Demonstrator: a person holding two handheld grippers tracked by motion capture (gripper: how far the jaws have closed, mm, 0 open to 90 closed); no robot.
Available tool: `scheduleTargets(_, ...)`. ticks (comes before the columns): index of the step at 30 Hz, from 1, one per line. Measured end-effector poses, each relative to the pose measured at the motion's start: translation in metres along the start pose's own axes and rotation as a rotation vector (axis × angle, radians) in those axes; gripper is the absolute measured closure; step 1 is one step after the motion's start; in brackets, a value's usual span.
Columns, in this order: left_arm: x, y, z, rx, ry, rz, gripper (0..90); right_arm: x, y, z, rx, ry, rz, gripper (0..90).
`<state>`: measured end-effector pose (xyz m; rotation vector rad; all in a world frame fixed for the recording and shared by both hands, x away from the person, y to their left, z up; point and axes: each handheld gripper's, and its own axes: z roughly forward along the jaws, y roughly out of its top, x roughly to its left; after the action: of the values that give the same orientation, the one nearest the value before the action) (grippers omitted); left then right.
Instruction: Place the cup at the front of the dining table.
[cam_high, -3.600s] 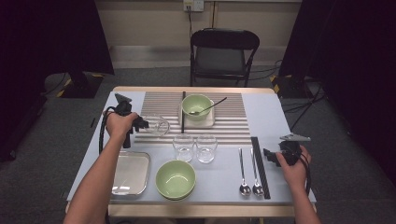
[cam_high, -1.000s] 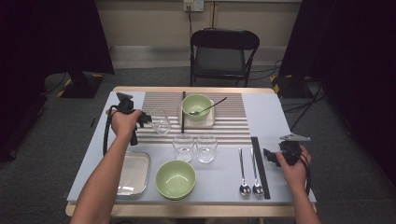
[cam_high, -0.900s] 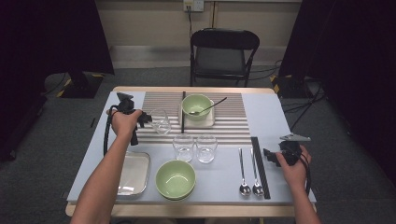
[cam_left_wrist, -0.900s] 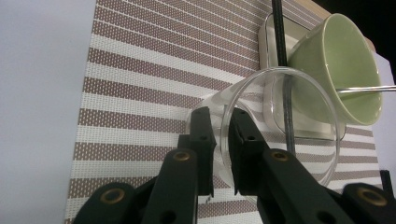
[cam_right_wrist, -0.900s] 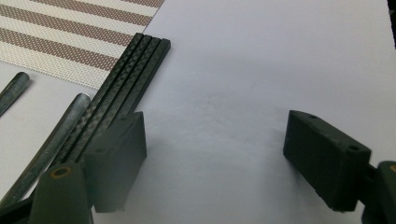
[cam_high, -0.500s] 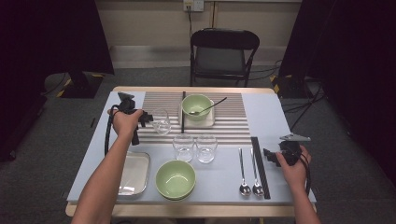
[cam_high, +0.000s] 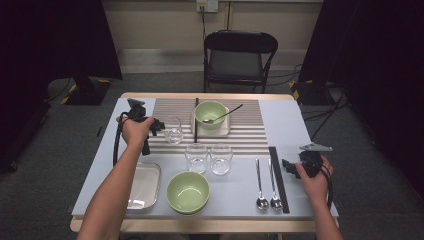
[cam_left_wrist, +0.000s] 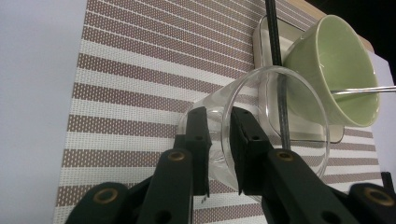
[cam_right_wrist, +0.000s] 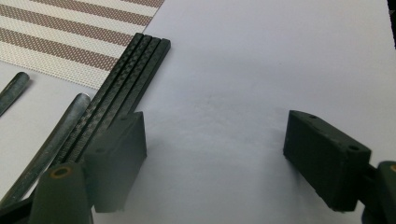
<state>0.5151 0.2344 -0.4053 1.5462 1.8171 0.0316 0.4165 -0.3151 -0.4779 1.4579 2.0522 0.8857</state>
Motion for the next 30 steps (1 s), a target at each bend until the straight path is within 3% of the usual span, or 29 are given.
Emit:
scheduleTargets(19,-0.0052,-0.0009,0.0036,-0.016,-0.004,-0.001,72.9,-0.0001,0.0,0.0001,-0.001,-0.001,-0.002,20.1)
scheduleTargets(30,-0.0043,-0.0005,0.0045,-0.001,0.002,0.025,67.7,0.0002,-0.0001,0.0,-0.001,-0.002,0.0,20.2)
